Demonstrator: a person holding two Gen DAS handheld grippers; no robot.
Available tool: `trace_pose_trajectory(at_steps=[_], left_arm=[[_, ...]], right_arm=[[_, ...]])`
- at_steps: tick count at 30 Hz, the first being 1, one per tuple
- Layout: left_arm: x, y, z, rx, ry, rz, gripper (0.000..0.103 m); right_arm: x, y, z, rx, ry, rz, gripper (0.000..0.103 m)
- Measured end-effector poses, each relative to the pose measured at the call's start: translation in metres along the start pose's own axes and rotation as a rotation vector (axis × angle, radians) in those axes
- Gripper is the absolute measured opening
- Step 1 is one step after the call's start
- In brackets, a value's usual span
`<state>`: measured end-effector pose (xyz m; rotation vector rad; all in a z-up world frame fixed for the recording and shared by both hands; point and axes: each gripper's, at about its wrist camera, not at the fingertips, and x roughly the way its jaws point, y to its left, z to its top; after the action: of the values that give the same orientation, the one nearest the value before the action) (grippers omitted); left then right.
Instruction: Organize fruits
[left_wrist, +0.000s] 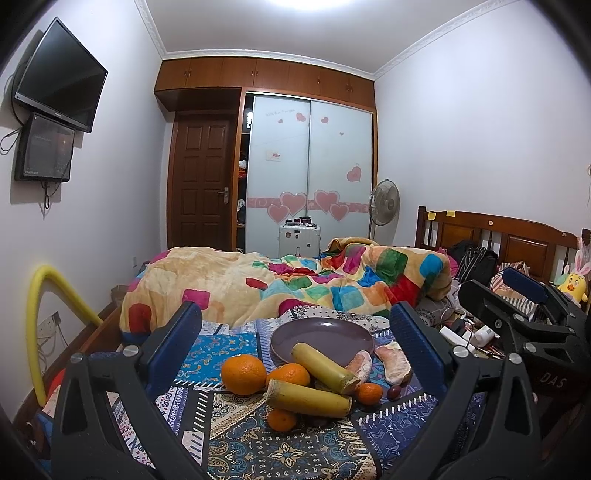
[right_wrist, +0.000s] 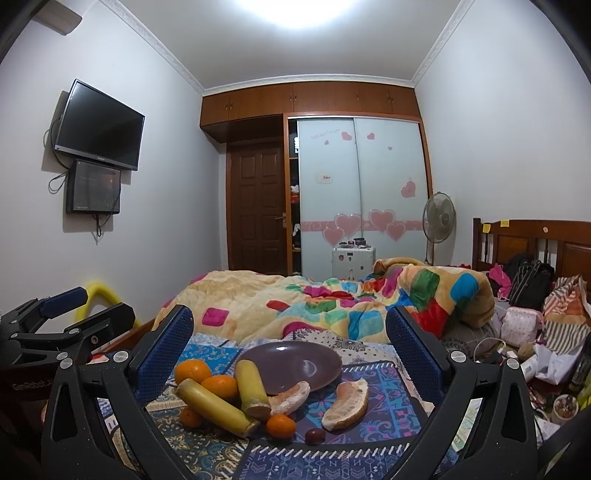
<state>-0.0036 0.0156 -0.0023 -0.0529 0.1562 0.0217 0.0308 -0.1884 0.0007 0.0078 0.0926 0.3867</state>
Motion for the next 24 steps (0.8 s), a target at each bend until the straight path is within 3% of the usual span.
trace_pose_trajectory(at_steps=[24], left_arm=[[-0.0006,0.0005,-0.0023,0.0,-0.001,0.003,0.103]], right_arm=[[-0.0017,-0.0019,0.0025,0.003,-0.001,0.003,0.103]])
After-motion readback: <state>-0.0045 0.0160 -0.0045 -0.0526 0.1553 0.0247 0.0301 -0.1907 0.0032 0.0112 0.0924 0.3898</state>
